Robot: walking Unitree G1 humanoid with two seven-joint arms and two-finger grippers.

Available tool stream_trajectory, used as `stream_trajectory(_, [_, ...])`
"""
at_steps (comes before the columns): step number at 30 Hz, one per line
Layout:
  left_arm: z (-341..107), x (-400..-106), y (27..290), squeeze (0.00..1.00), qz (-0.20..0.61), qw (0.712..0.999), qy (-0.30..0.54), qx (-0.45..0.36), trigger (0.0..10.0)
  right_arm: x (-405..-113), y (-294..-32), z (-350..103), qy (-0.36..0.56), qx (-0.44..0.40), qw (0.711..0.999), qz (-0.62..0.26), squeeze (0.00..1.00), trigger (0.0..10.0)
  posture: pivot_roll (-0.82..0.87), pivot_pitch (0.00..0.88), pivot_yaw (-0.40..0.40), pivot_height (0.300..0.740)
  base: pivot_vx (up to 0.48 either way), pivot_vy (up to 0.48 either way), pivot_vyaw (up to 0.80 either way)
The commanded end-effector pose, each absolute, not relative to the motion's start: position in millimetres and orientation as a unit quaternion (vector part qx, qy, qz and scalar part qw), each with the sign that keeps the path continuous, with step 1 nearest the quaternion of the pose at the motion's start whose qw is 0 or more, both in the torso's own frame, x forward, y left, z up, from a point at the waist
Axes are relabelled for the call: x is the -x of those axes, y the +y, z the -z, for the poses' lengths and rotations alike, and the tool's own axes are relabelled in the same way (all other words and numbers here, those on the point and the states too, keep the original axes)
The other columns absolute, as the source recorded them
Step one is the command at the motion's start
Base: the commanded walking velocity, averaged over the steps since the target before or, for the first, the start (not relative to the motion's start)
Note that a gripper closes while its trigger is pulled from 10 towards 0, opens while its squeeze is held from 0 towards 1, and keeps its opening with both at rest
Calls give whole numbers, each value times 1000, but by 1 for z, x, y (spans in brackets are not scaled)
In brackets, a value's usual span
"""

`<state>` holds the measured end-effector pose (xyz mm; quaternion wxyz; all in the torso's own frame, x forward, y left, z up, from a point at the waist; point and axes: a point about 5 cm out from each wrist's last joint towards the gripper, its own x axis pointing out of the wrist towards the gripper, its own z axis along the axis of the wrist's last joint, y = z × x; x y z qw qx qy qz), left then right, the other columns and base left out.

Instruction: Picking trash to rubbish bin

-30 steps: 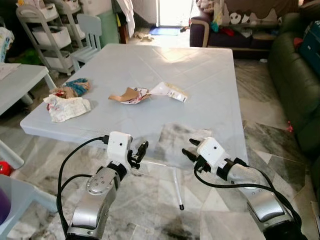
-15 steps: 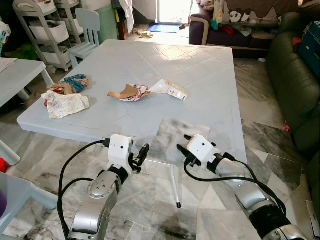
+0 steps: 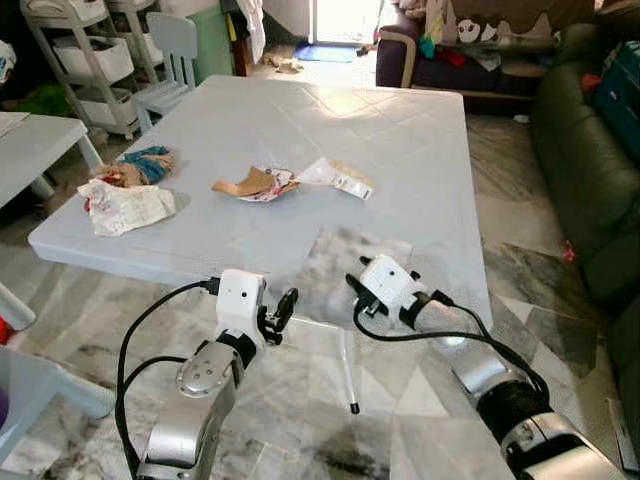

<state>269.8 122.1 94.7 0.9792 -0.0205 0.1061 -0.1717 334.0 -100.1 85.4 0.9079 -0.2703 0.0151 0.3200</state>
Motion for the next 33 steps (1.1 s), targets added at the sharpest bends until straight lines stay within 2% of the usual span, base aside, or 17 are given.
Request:
stream_trajectory(1, [-100,-271,122,0,172,980,98,15,10000,-333,-104,-77,42,281,904,-320,0,0,-72,69,-29,740,0,0,0])
stream_trajectory(10, [-100,-273,121,0,170,980,98,15,10000,-333,-107,-70,74,275,898,-336,0,0,-76,66,-32,740,0,0,0])
stream_trajectory(18, [-100,-275,119,0,171,980,98,16,10000,-334,-112,-65,118,285,880,-361,0,0,-81,60,-36,740,0,0,0])
stream_trajectory(26, [-100,-276,118,0,169,981,97,19,10000,-336,-110,-70,117,280,878,-371,0,0,-80,60,-38,740,0,0,0])
stream_trajectory(29, [-100,-276,118,0,168,981,97,20,10000,-339,-108,-77,97,270,888,-360,0,0,-80,60,-37,740,0,0,0])
stream_trajectory(33, [-102,-278,119,0,163,982,92,20,10000,-352,-108,-107,9,237,921,-308,0,0,-80,57,-36,740,0,0,0])
